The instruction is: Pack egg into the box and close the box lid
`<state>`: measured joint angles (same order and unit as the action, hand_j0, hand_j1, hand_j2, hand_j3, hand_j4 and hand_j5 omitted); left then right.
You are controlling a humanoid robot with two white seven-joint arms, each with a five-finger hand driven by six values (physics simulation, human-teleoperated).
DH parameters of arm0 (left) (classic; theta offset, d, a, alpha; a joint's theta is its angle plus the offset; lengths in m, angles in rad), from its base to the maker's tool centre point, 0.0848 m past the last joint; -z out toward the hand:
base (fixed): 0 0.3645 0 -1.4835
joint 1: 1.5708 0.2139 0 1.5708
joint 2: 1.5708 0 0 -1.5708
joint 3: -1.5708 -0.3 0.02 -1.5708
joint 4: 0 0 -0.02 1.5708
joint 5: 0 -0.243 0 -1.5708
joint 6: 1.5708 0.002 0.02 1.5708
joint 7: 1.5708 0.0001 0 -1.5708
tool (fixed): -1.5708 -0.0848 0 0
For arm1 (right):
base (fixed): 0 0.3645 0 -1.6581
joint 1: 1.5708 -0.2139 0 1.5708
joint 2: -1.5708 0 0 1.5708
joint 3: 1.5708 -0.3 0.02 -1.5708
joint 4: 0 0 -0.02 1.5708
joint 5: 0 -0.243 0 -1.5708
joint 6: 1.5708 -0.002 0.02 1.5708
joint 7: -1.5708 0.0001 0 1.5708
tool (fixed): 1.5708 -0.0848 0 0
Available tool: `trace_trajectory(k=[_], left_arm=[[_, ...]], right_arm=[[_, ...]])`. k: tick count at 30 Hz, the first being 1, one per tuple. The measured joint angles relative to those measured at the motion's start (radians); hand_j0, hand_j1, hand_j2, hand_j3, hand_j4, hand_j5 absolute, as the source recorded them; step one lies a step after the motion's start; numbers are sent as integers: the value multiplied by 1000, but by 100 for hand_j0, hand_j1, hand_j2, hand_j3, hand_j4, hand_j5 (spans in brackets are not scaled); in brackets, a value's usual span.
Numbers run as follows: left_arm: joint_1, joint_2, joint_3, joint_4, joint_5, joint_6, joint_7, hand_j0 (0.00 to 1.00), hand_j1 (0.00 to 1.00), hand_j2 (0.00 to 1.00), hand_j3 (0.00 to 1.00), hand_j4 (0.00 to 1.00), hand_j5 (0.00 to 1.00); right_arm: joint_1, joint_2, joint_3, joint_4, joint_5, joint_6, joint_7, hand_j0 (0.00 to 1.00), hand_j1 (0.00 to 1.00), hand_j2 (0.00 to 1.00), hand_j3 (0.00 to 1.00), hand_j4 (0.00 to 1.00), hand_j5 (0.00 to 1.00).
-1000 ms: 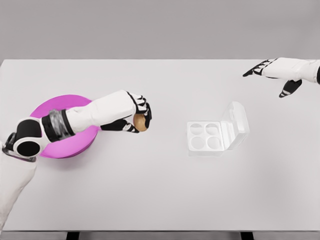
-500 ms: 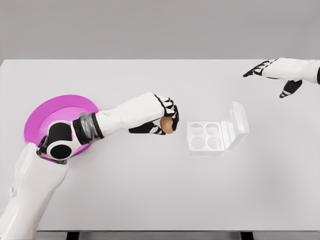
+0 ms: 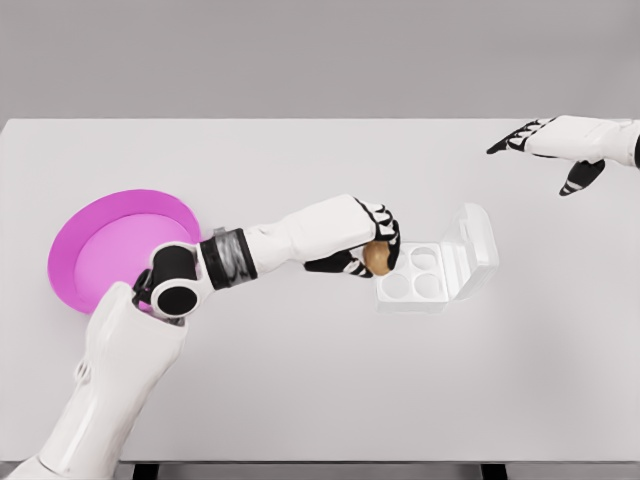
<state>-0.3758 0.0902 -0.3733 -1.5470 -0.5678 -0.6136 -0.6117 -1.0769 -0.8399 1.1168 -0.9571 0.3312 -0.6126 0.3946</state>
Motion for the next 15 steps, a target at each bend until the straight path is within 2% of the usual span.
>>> trace_trajectory(k=[15], left_arm=[[-49,-67,-55,136,-13,0,0,33,33,33,33,33,33]], right_arm=[[2,-4,-1,0,0,0,0,100,100,100,100,100,100]])
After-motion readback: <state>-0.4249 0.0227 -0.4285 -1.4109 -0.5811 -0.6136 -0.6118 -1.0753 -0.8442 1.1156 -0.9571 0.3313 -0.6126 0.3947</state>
